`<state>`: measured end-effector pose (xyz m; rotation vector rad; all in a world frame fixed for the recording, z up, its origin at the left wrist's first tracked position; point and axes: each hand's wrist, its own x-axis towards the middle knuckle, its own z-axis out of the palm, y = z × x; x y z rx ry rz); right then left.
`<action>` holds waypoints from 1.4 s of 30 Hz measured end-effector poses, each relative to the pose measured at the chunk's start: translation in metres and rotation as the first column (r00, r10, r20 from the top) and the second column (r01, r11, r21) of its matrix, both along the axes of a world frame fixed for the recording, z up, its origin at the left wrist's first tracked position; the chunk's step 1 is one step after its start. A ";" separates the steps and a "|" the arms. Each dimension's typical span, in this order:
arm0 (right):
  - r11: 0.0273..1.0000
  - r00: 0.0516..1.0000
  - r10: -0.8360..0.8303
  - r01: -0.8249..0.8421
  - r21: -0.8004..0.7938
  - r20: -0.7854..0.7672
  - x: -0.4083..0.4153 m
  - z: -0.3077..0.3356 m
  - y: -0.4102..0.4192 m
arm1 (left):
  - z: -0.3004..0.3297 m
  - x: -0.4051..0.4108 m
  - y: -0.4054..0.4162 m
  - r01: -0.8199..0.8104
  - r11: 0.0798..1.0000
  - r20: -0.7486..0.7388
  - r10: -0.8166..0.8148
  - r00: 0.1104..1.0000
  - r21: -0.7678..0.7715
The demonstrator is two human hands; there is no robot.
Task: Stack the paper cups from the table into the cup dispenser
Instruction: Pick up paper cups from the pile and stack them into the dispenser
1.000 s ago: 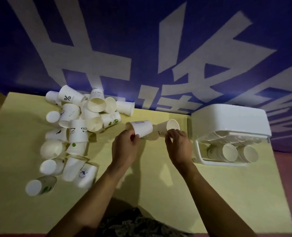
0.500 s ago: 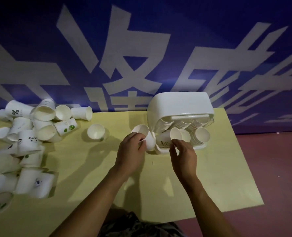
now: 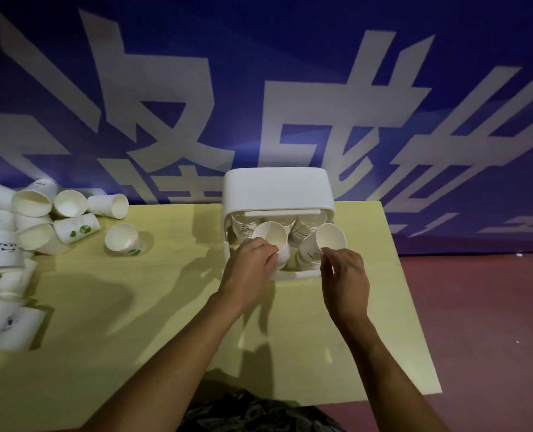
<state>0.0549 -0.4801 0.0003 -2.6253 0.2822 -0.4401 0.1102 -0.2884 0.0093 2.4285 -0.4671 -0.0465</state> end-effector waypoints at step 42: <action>0.707 0.664 0.670 -0.707 0.014 -0.332 0.075 -0.042 0.258 | -0.046 -0.018 0.273 -0.642 0.730 -0.186 0.682 0.707 0.237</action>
